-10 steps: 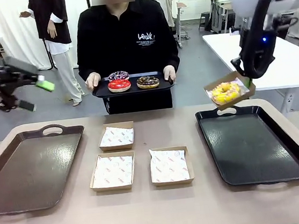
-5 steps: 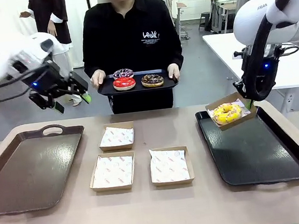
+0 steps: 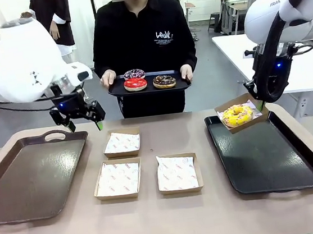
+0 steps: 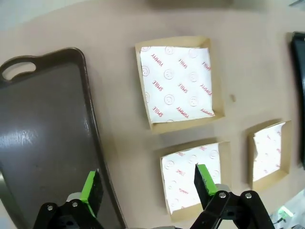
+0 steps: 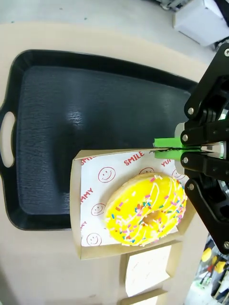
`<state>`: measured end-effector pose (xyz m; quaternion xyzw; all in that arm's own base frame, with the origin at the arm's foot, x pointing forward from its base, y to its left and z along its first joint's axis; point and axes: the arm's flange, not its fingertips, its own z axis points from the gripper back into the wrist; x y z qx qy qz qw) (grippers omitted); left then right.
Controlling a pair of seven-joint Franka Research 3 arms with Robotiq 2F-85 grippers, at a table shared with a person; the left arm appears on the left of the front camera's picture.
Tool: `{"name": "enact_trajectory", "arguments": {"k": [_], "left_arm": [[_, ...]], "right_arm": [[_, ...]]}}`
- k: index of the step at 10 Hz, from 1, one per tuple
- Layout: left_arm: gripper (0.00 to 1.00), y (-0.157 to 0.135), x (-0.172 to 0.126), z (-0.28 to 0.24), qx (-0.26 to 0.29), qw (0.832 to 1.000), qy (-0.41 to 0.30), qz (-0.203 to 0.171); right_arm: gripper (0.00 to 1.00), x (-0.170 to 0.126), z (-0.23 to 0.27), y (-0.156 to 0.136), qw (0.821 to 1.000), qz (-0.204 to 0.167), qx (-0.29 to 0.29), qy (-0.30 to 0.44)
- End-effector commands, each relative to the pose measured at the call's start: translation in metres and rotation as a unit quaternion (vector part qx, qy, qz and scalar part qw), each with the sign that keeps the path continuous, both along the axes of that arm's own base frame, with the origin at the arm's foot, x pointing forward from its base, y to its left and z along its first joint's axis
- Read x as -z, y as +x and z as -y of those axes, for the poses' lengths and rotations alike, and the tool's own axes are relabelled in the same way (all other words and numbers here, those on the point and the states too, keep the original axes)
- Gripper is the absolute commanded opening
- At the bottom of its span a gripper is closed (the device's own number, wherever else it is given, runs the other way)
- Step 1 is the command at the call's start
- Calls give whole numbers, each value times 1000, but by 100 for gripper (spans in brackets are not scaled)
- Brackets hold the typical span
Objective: Individually package the donuts and arrange them on the tray.
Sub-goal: Place the picked Paper togo box on the Handle tray while simultaneously picking up another Paper togo box from the table with the other hand.
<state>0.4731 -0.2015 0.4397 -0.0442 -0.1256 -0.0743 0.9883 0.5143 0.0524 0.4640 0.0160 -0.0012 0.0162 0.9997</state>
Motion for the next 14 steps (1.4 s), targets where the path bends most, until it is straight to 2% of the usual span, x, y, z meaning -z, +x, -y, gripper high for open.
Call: {"name": "enact_trajectory", "arguments": {"k": [1,3,4,5,13,14], "left_arm": [[100,13,16,16,1,1000,5,10],[100,16,33,30,27,999,5,25],[100,10,35,33,32,999,-24,23],[100,10,32,21,30,1000,3,5],[100,10,32,21,30,1000,3,5],[100,12,35,21,29,1000,-1,6]], "right_arm": [[1,-2,1,0,1000,-2,-3,-7],[1,-2,1,0,1000,-2,-3,-7],[1,-2,1,0,1000,-2,-3,-7],[1,-2,1,0,1000,-2,-3,-7],[1,0,0,0,1000,0,0,0],[1,9,9,11,999,-19,1,29]]}}
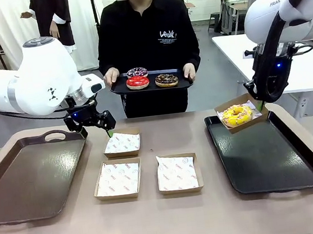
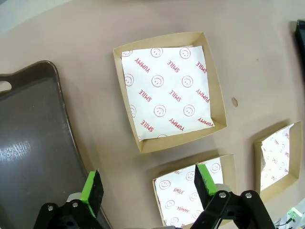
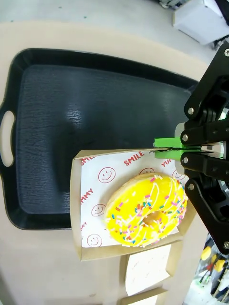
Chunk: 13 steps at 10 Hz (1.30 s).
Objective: Individually package the donuts and arrange them on the tray.
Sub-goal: Place the picked Paper togo box on the Handle tray while simultaneously picking up another Paper togo box from the table with the other hand.
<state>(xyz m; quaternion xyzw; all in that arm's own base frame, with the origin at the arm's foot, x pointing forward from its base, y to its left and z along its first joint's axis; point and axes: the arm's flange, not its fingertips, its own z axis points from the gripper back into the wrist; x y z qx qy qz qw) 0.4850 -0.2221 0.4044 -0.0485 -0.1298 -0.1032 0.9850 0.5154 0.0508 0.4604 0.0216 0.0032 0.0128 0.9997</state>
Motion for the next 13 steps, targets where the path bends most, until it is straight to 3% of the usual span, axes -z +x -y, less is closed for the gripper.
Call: {"name": "enact_trajectory", "arguments": {"k": [1,2,7,13], "left_arm": [[100,24,2,-1,-38,999,-9,-29],[100,38,4,0,-48,997,4,-65],[100,91,11,0,-90,988,-5,-122],[100,97,24,4,-95,986,0,-135]], "right_arm": [[1,14,17,22,999,-15,7,44],[1,21,25,33,998,-10,3,70],[1,66,45,86,996,-33,24,75],[1,73,26,77,997,-26,72,2]]}}
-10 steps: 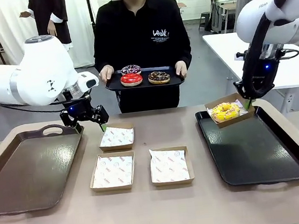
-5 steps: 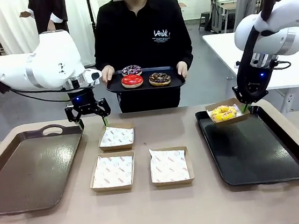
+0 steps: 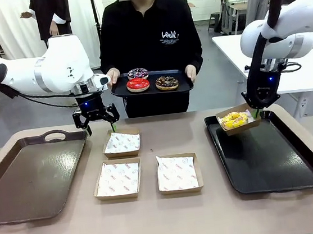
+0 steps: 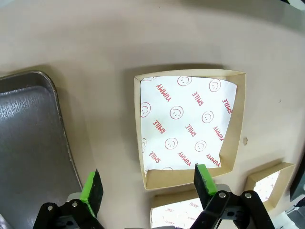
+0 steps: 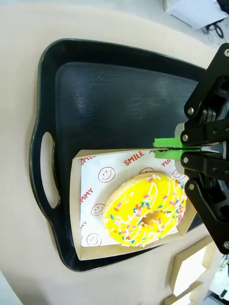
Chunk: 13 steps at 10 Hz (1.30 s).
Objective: Individually package the donuts and arrange them on the tray.
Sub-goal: Place the picked Paper togo box on the Handle tray while simultaneously picking up another Paper togo box from the table with the other hand.
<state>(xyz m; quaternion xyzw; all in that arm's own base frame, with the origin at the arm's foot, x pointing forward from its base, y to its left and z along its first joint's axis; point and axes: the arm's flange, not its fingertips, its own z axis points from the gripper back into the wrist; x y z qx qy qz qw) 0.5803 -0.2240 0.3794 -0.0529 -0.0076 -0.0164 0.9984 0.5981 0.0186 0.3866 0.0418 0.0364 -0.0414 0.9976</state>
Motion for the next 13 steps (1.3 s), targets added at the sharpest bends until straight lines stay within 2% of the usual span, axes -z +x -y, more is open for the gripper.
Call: {"name": "enact_trajectory", "arguments": {"k": [1,3,4,8,10,12,13], "left_arm": [[100,1,0,-1,-1,1000,-1,2],[100,1,0,-1,-1,1000,-1,2],[100,1,0,-1,-1,1000,-1,2],[100,-1,6,0,6,1000,9,7],[100,-1,14,1,7,1000,21,17],[100,2,19,0,7,1000,19,14],[100,5,22,0,5,1000,20,11]], "right_arm": [[1,0,-9,-7,1000,7,22,-16],[1,-6,-13,-7,999,-13,38,10],[1,-2,-6,-1,1000,0,13,-7],[1,-2,-8,-2,1000,-4,19,-5],[1,-1,-18,-3,998,46,30,-24],[1,5,-26,-2,997,60,26,-30],[1,10,-28,1,998,55,23,-32]]}}
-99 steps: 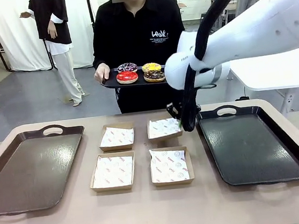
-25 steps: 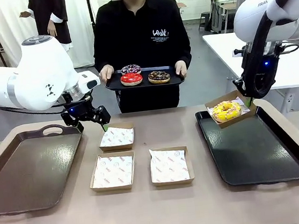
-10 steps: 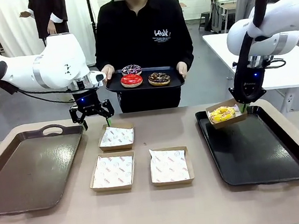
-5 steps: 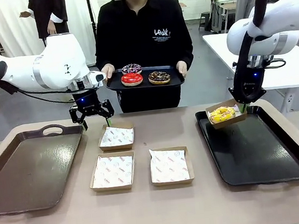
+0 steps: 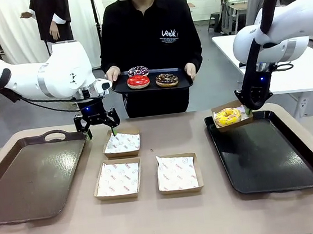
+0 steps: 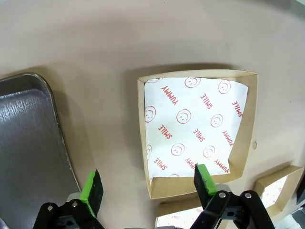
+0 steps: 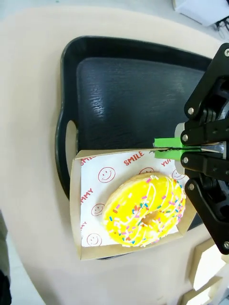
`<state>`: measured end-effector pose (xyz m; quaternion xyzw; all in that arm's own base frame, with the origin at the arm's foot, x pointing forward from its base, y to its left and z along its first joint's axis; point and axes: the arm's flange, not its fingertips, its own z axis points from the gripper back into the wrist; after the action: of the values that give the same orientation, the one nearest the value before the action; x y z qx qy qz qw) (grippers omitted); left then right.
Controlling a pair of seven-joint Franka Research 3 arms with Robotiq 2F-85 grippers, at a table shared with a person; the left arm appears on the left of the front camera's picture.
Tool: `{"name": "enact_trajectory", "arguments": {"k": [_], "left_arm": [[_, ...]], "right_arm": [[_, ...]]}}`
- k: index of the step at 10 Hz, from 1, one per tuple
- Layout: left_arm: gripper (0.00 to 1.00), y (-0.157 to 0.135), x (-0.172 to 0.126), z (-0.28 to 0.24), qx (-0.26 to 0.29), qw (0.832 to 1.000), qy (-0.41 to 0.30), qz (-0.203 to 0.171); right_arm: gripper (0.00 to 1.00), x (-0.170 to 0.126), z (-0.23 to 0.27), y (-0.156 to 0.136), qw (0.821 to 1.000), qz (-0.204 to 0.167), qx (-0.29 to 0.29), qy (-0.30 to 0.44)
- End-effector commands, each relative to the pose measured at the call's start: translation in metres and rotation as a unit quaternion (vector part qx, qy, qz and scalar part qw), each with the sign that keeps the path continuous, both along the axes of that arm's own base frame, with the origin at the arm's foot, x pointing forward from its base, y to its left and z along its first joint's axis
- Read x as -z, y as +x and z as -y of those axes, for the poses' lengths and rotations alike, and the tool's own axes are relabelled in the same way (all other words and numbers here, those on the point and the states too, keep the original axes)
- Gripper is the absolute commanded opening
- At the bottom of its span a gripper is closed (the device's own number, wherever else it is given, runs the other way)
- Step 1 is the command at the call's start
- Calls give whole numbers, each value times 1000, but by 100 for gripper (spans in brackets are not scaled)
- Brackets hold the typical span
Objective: Individually package the donuts and arrange them on the tray.
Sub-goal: Place the picked Paper togo box on the Handle tray while simultaneously picking up another Paper togo box from the table with the other hand.
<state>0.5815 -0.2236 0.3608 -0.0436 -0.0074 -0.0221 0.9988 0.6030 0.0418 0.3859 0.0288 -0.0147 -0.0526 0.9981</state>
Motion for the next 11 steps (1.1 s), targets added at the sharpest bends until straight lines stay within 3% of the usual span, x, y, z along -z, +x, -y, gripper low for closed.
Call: {"name": "enact_trajectory", "arguments": {"k": [1,11], "left_arm": [[100,6,5,1,-2,1000,10,9],[100,24,22,5,-10,1000,19,-15]], "right_arm": [[1,13,-6,-1,1000,-1,10,-18],[1,25,-16,-8,999,-45,-19,-24]]}}
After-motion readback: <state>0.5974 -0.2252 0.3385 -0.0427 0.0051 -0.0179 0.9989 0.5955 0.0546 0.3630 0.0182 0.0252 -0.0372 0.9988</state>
